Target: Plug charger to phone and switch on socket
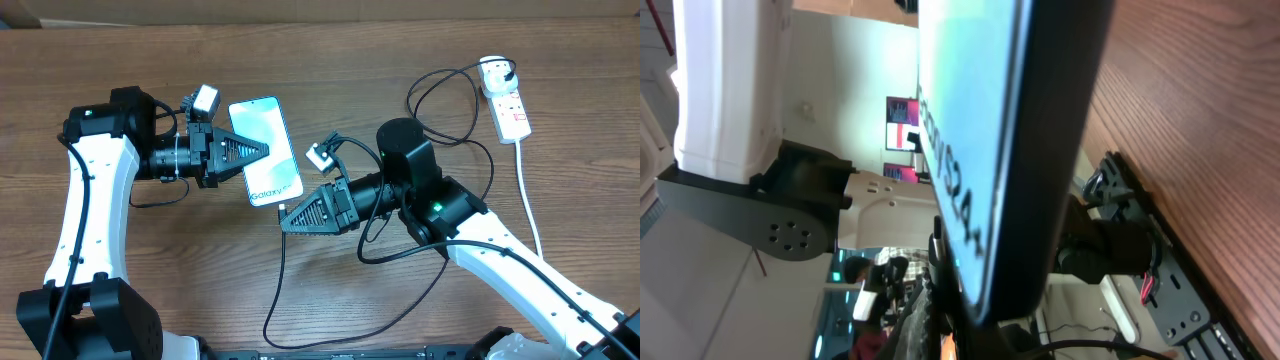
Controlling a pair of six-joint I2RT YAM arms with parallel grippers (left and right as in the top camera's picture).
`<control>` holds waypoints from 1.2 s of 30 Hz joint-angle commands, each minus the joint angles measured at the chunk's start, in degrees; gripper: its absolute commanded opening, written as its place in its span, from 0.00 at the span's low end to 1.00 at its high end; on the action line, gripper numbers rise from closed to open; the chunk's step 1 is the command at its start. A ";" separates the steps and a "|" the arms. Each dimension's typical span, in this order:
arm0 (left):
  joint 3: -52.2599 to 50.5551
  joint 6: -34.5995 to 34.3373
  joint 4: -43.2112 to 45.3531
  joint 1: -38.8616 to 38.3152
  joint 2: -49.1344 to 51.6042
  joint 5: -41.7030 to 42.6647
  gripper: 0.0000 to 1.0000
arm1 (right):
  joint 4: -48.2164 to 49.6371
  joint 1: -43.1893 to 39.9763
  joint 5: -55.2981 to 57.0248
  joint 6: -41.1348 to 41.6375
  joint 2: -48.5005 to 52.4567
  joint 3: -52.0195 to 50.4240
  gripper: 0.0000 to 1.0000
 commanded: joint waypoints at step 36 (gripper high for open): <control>0.42 1.49 0.28 -0.37 -0.46 3.43 0.04 | 6.86 0.90 -4.33 3.80 3.21 -0.07 0.04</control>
